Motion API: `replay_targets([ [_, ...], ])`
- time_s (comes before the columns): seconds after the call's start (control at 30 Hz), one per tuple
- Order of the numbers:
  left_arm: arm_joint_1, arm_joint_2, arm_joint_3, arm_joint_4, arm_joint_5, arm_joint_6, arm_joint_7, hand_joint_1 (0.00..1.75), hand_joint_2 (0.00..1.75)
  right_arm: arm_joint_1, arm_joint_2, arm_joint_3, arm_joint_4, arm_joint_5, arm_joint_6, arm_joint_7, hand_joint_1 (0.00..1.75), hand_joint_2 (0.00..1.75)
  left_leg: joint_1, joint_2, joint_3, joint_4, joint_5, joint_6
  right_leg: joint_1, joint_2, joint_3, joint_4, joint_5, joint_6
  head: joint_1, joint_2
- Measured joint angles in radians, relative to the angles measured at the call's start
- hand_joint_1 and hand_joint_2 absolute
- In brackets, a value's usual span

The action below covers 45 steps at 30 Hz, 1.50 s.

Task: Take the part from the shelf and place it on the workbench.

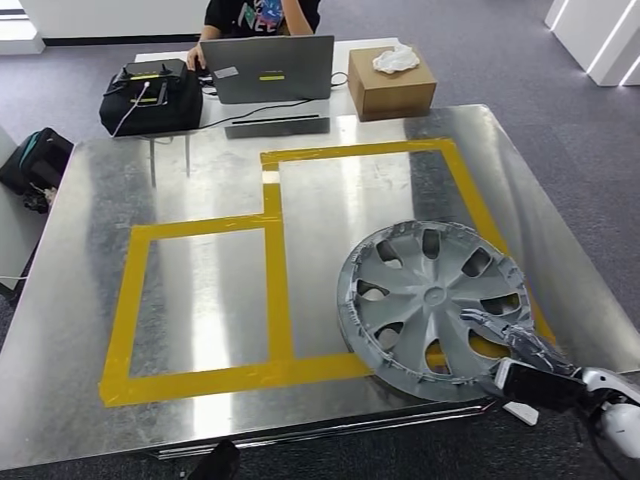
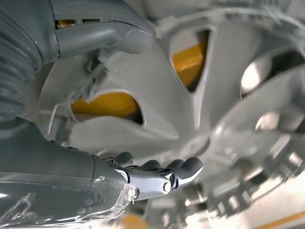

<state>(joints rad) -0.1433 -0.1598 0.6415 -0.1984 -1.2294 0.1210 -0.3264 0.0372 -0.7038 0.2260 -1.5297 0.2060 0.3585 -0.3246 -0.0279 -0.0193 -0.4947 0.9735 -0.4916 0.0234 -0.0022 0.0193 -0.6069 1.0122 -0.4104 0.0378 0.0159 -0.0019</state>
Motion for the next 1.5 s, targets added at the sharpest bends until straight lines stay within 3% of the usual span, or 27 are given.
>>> replay_targets([
  [0.17, 0.0, 0.003, 0.0, 0.0, 0.004, 0.0, -0.001, 0.0, 0.0, 0.029, -0.04, -0.052, -0.039, 0.001, 0.004, 0.009, 0.0, 1.75, 0.0, 0.001, 0.0, 0.0, -0.001, 0.001, 0.0, 0.001, -0.001, -0.001, 0.0, 0.0, 0.0, 0.0],
  [0.47, 0.0, 0.003, 0.0, 0.0, 0.009, 0.001, -0.001, 0.0, 0.0, 0.041, -0.051, -0.071, -0.057, 0.016, -0.013, 0.002, 0.0, 1.75, 0.0, 0.001, 0.0, 0.0, 0.0, 0.002, 0.0, 0.001, -0.001, 0.0, 0.0, 0.0, 0.0, 0.0],
  [0.53, 0.003, 0.003, 0.002, 0.0, 0.023, 0.005, -0.005, 0.0, 0.0, 0.045, -0.014, -0.101, -0.066, 0.073, -0.113, -0.041, 0.0, 1.75, 0.001, 0.001, 0.0, 0.0, 0.0, 0.002, 0.001, 0.001, -0.001, 0.0, 0.0, 0.0, 0.0, 0.0],
  [0.63, 0.011, 0.003, 0.004, 0.0, 0.038, 0.014, -0.016, 0.0, 0.0, 0.051, 0.105, -0.177, -0.097, 0.212, -0.361, -0.118, 0.0, 1.75, 0.002, 0.001, 0.0, 0.0, 0.0, 0.002, 0.002, 0.002, -0.001, 0.0, 0.0, 0.0, 0.0, 0.0],
  [0.77, 0.017, 0.002, 0.005, 0.0, 0.037, 0.015, -0.019, 0.0, 0.0, 0.082, 0.248, -0.238, -0.173, 0.301, -0.581, -0.213, 0.0, 1.75, 0.003, 0.0, 0.0, 0.0, 0.0, 0.001, 0.003, 0.0, -0.002, 0.0, 0.0, 0.0, 0.0, 0.0],
  [0.9, 0.018, -0.002, 0.005, 0.0, 0.037, 0.014, -0.019, 0.0, 0.0, 0.136, 0.369, -0.257, -0.295, 0.315, -0.719, -0.335, 0.0, 0.0, 0.004, 0.0, -0.001, 0.0, 0.0, 0.001, 0.004, 0.0, -0.002, 0.0, -0.001, -0.002, 0.0, 0.0],
  [1.07, 0.018, -0.005, 0.006, 0.0, 0.05, 0.015, -0.02, 0.0, 0.0, 0.178, 0.448, -0.216, -0.463, 0.325, -0.775, -0.364, 0.0, 0.0, 0.004, 0.001, -0.002, -0.001, 0.0, 0.0, 0.003, 0.001, -0.002, 0.0, -0.001, -0.002, 0.0, 0.0],
  [1.27, 0.018, -0.013, 0.009, 0.0, 0.063, 0.018, -0.013, 0.0, 0.0, 0.148, 0.455, -0.158, -0.581, 0.29, -0.771, -0.333, 0.0, 0.0, 0.003, 0.001, -0.001, -0.001, 0.001, 0.0, 0.003, 0.001, -0.001, 0.0, 0.0, -0.002, 0.0, 0.0],
  [1.4, 0.018, -0.018, 0.02, 0.0, 0.079, 0.013, 0.0, 0.0, 0.0, 0.137, 0.455, -0.141, -0.619, 0.281, -0.776, -0.331, 0.0, 0.0, -0.002, 0.001, -0.003, 0.005, 0.0, 0.009, -0.002, 0.001, -0.001, -0.004, 0.005, 0.007, -0.001, 0.0],
  [1.5, 0.016, -0.023, 0.028, 0.0, 0.09, 0.012, 0.014, 0.0, 0.0, 0.137, 0.456, -0.131, -0.638, 0.28, -0.782, -0.335, 0.0, 0.0, 0.001, 0.002, -0.001, -0.005, 0.016, 0.017, -0.003, 0.001, -0.004, -0.006, 0.008, 0.018, -0.001, 0.0],
])
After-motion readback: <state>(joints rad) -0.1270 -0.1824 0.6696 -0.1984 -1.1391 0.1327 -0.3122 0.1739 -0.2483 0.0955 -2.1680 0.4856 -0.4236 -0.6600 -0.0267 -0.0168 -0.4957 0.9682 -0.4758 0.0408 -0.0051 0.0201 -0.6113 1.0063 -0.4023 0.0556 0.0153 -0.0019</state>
